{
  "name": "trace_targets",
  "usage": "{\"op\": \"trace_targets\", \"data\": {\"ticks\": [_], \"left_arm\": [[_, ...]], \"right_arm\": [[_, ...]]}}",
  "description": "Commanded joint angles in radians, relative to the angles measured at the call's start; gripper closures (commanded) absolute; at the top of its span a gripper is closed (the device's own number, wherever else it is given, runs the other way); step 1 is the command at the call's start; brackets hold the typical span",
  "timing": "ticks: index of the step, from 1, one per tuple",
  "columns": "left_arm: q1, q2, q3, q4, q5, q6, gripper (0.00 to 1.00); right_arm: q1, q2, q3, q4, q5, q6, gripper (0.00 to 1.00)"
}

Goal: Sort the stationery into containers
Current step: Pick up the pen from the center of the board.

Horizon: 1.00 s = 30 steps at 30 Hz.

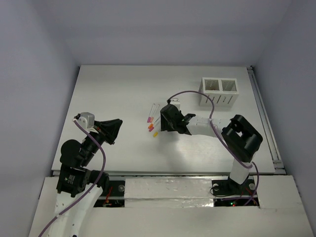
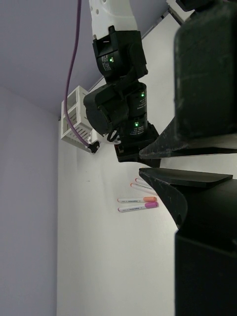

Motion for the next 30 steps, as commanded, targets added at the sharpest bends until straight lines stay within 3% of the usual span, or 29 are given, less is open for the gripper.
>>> {"op": "trace_targets", "data": {"ticks": [1,10,21,25,28,30], "left_arm": [[-0.005,-0.010,0.009,0.055,0.014,-0.002,0.89],[-0.005,-0.010,0.009,0.058,0.023,0.000,0.89],[-0.005,-0.013,0.009,0.061,0.023,-0.002,0.88],[-0.005,-0.012,0.009,0.063,0.025,-0.002,0.88],[-0.005,-0.010,0.009,0.061,0.025,0.000,0.88],[-0.005,-0.009,0.009,0.063,0.025,0.000,0.88]], "right_arm": [[0.009,0.014,0.054,0.039,-0.001,0.034,0.37],[0.009,0.066,0.105,0.018,0.036,0.058,0.41],[0.009,0.149,0.165,-0.074,0.102,-0.011,0.59],[0.009,0.158,0.176,-0.096,0.099,-0.096,0.70],[0.009,0.155,0.183,-0.125,0.091,-0.139,0.67],[0.009,0.156,0.191,-0.139,0.083,-0.154,0.56]]}}
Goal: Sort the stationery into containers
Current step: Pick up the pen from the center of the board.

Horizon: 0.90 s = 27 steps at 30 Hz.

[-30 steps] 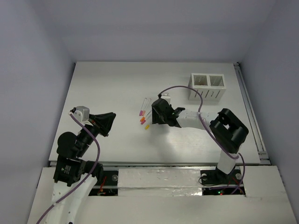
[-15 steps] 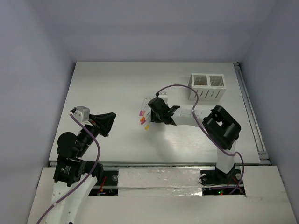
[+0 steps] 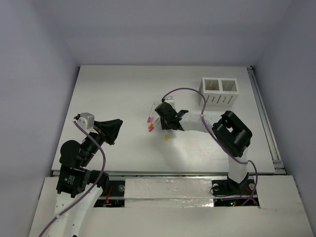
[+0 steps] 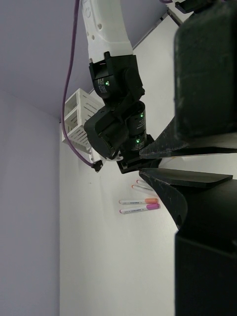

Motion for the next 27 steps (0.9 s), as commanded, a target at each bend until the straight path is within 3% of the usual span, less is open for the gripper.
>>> {"op": "trace_targets", "data": {"ticks": [1,4,8,17,27], "left_arm": [[-0.005,-0.003,0.009,0.055,0.014,-0.002,0.88],[-0.005,-0.005,0.009,0.057,0.014,-0.002,0.88],[-0.005,-0.008,0.009,0.057,0.013,-0.001,0.88],[-0.005,-0.013,0.009,0.055,0.011,-0.002,0.88],[-0.005,-0.020,0.009,0.057,0.014,-0.001,0.88]], "right_arm": [[0.009,0.022,0.052,-0.061,0.019,-0.064,0.54],[0.009,0.034,0.069,-0.089,0.004,-0.071,0.55],[0.009,0.065,0.091,-0.121,-0.012,-0.085,0.64],[0.009,0.033,0.086,-0.105,-0.007,-0.058,0.99],[-0.031,-0.252,-0.015,0.043,0.039,-0.035,1.00]]}}
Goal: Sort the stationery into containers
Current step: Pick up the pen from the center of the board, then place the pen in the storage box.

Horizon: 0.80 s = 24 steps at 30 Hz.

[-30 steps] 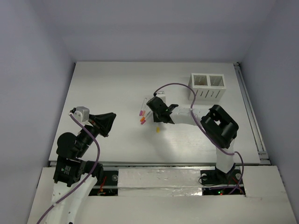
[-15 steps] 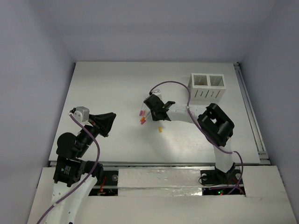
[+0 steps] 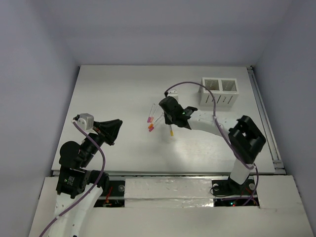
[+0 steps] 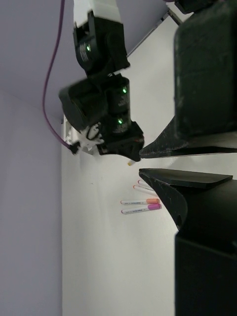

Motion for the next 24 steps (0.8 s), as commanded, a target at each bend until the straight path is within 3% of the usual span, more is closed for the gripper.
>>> {"op": "trace_targets", "data": {"ticks": [1,6,11,18,24], "left_arm": [[-0.005,-0.012,0.009,0.056,0.014,-0.001,0.88],[-0.005,-0.008,0.009,0.058,0.020,-0.001,0.88],[-0.005,-0.004,0.007,0.058,0.025,-0.001,0.88],[-0.005,0.004,0.009,0.058,0.025,-0.002,0.88],[-0.019,0.011,0.012,0.053,0.026,0.001,0.88]], "right_arm": [[-0.049,-0.155,-0.045,0.117,0.046,0.016,1.00],[-0.144,-0.309,-0.113,0.174,0.066,0.010,1.00],[-0.354,-0.415,-0.087,0.220,0.039,-0.058,1.00],[-0.584,-0.409,-0.004,0.386,0.180,-0.200,1.00],[-0.684,-0.334,0.005,0.582,0.273,-0.325,1.00]]}}
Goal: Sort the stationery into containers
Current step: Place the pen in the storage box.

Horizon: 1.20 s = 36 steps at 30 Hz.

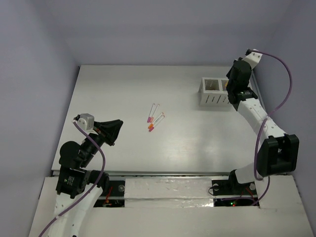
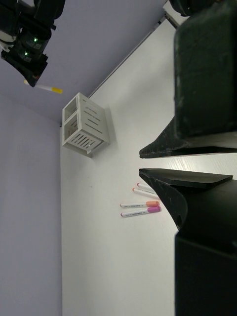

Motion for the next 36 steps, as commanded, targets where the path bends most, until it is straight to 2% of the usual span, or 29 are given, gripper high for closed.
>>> {"op": "trace_targets", "data": {"ticks": [1,11,14,20,23,24,27,30,32,36], "left_arm": [[-0.026,0.016,0.013,0.052,0.017,0.001,0.88],[-0.115,0.067,0.023,0.026,-0.037,0.002,0.88],[-0.124,0.087,0.021,0.030,-0.036,0.002,0.88],[-0.143,0.123,0.012,0.052,0.038,0.005,0.84],[-0.143,0.122,0.012,0.050,0.030,0.007,0.84],[-0.143,0.120,0.012,0.049,0.032,0.005,0.84],[-0.143,0.117,0.012,0.049,0.030,0.007,0.84],[-0.143,0.107,0.013,0.047,0.024,0.007,0.84],[-0.143,0.102,0.013,0.046,0.017,0.008,0.84],[-0.143,0.096,0.013,0.047,0.012,0.007,0.83]], "right_arm": [[-0.043,0.069,0.038,0.210,0.094,-0.114,1.00],[-0.076,0.280,0.162,0.286,0.103,-0.234,1.00],[-0.076,0.326,0.168,0.297,0.107,-0.278,1.00],[-0.076,0.353,0.118,0.306,0.088,-0.247,0.99],[-0.076,0.349,0.088,0.300,0.096,-0.208,0.88],[-0.076,0.343,0.078,0.300,0.091,-0.198,0.76],[-0.076,0.309,0.047,0.289,0.082,-0.180,0.63],[-0.076,0.294,0.039,0.260,0.079,-0.165,0.60],[-0.076,0.286,0.035,0.245,0.080,-0.162,0.53],[-0.067,0.196,0.026,0.191,0.032,-0.108,0.51]]}}
